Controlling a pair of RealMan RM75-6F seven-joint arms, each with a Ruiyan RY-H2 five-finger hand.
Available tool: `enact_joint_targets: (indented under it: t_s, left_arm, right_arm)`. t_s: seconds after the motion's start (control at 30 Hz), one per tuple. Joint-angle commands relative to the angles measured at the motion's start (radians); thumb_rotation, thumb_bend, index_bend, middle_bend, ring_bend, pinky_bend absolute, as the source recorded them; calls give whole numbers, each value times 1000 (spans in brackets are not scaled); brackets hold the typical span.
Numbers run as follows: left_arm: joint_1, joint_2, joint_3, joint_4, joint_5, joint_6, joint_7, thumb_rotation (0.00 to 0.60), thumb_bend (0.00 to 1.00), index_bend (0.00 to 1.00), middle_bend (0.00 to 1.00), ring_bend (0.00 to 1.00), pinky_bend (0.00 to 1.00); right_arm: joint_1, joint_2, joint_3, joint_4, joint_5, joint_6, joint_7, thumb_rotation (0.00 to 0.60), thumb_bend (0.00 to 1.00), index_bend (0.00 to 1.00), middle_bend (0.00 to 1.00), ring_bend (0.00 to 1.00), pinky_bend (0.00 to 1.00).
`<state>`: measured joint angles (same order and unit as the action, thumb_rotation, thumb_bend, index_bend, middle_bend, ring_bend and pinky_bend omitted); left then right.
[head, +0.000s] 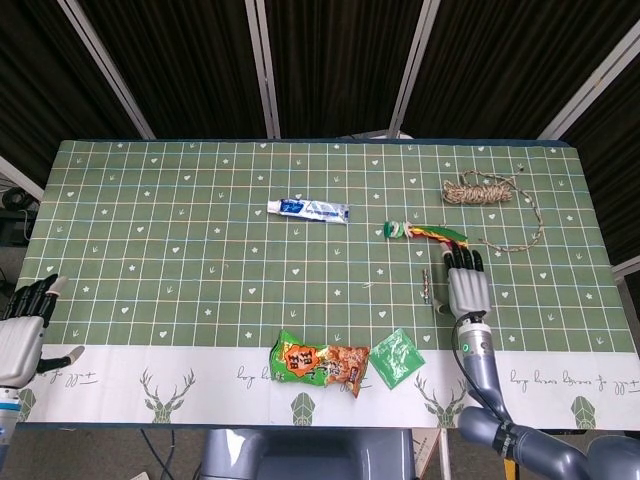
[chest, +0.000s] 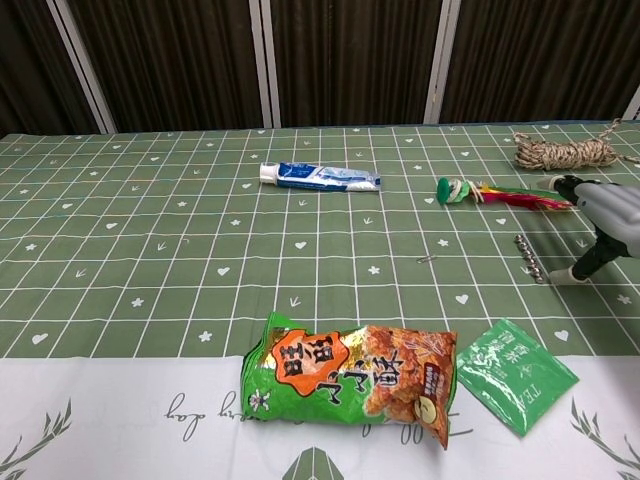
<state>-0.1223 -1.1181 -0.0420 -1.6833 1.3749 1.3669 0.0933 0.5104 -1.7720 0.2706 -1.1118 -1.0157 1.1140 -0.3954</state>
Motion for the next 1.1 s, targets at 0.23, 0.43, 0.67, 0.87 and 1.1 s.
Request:
enact_joint_targets:
  t_s: [0.23,0.43,0.67,0.87,1.1]
  left_arm:
    - [-3,5,-4,-9,-21,-13,-9,600,113,0,0,0,0]
    - [-4,9,-6,-15,-30,-20,-16,600,113,0,0,0,0]
    - [-4,11,-5,-22,-33,-23,-18,600,114,0,0,0,0]
    - [-5,13,-10,-25,-50,-28,-23,600,118,0,0,0,0]
    - [-6,14,-12,-25,-54,-30,-25,600,120,0,0,0,0]
  right_arm:
    - [12,-54,13,45,-18,25,34,600,85,0,0,0,32]
    - [17,-64,17,59,-14,19,30,600,85,0,0,0,33]
    - [23,-78,25,57,-13,21,32,600,86,0,0,0,32]
    - [30,-92,35,53,-5,21,27,600,85,0,0,0,32]
    - [37,-106,41,55,4,14,24,600,87,0,0,0,32]
